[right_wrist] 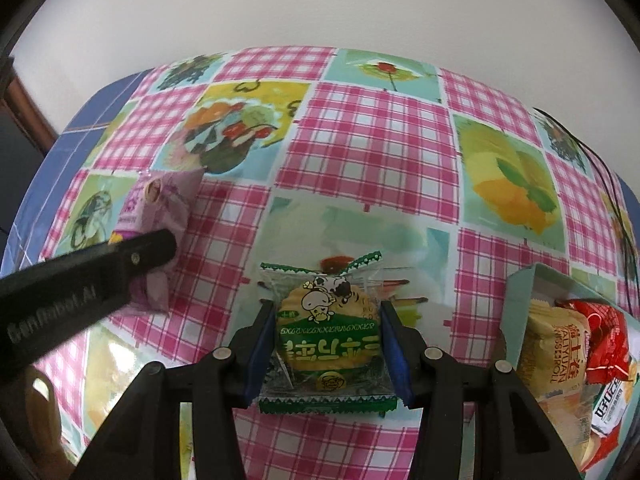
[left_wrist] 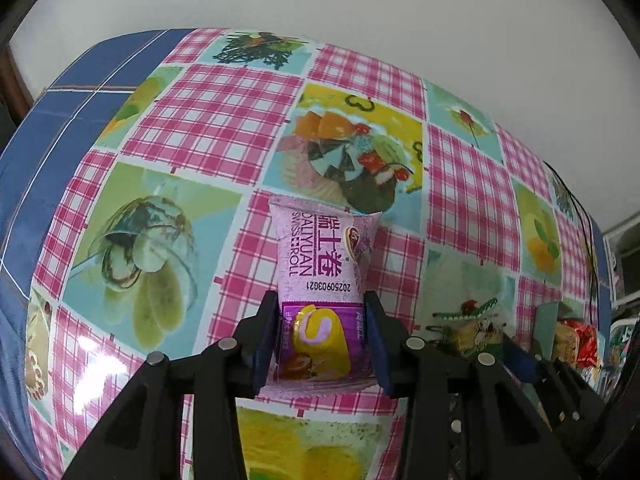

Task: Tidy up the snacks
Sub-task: 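Carry the Swiss roll pack and round cookie over the white tray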

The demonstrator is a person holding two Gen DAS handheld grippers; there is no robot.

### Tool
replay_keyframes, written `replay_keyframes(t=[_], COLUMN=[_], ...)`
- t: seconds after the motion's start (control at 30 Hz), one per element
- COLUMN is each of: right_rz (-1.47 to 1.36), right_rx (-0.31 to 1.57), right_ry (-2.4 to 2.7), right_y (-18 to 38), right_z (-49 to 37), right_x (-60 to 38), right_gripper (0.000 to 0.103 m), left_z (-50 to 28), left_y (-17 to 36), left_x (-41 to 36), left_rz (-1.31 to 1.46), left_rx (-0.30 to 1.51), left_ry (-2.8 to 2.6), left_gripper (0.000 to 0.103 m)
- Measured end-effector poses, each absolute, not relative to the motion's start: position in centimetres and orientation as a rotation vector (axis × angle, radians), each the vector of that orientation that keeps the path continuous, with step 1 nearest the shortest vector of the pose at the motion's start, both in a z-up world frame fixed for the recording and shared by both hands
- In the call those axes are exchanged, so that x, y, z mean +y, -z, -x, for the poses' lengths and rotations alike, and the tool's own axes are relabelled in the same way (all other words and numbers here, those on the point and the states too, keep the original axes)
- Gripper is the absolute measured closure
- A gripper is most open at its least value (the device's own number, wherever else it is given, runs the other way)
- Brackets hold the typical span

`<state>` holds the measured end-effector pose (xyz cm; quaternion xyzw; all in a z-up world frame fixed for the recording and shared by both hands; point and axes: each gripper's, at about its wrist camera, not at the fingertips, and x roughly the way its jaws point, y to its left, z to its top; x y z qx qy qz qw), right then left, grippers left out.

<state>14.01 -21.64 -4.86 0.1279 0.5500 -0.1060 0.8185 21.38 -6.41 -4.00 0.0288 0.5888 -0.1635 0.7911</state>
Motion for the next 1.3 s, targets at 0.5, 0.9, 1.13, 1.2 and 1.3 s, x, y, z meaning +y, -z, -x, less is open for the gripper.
replay_keyframes(t=[0.5, 0.9, 1.13, 1.2, 1.3], right_rz=[-0.263, -0.299, -0.309, -0.317, -0.319], right_rx=[1.172, 1.145, 1.119, 1.11, 1.096], right_ry=[0.23, 0.22, 0.232, 0.237, 0.239], right_y=[5.0, 2.3, -0.4, -1.2, -2.5], right_z=[-14.1, -12.7, -10.8, -10.1, -9.1], right_x=[-21.3, -20.5, -20.3, -20.3, -20.1], right_gripper=[0.05, 0.05, 0.05, 0.05, 0.05], left_z=[-21.4, -19.8, -18.6, -18.0, -17.1], left_y=[4.4, 1.4, -0.4, -1.1, -2.4], left_x=[-6.1, -5.4, -5.6, -5.3, -5.1], left_rz=[-0.059, -0.053, -0.078, -0.069, -0.055], left_rx=[1.235, 1.238, 1.226, 1.224, 1.213], left_ry=[0.303, 0.277, 0.265, 0.263, 0.266], left_gripper=[0.063, 0.063, 0.063, 0.063, 0.063])
